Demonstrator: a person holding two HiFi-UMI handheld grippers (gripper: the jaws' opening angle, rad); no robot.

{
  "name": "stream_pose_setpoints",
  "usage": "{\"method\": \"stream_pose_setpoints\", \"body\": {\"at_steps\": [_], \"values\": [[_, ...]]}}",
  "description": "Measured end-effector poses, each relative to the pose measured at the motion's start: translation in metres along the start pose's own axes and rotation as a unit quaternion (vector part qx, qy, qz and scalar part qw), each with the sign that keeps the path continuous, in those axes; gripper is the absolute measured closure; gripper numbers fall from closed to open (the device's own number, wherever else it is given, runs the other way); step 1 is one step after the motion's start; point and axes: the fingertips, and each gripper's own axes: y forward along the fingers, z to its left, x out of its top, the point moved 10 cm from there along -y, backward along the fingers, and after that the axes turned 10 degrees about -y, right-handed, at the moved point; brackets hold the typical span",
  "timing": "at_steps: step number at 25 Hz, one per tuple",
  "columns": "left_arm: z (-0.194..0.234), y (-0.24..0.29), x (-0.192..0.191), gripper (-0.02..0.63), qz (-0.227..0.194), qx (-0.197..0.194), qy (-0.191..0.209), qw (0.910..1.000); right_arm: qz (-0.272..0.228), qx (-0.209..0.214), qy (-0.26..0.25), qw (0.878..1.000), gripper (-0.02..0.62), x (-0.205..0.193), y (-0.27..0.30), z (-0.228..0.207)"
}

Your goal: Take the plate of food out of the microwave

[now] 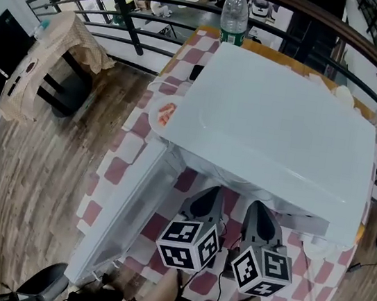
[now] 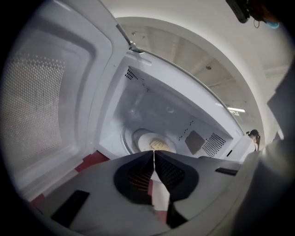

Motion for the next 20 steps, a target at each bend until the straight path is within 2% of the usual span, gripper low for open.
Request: {"method": "stream_pose_setpoints", "body": {"at_steps": [9, 12, 20], "values": [[0.014, 0.019, 0.003, 0.568, 0.015, -0.014, -0.095, 0.9952, 0.009, -0.022, -0.004, 1.000, 0.601, -0.004, 0.003, -0.003], [0.016, 0.026, 0.002, 0.554, 0.018, -0.020, -0.111, 0.9935, 0.012, -0.033, -0.003, 0.999, 0.601, -0.006, 0.004, -0.006], [0.016, 0.043, -0.004, 0.471, 0.026, -0.038, -0.203, 0.9781, 0.013, -0.057, 0.012, 0.998, 0.601, -0.012, -0.005, -0.015]]}}
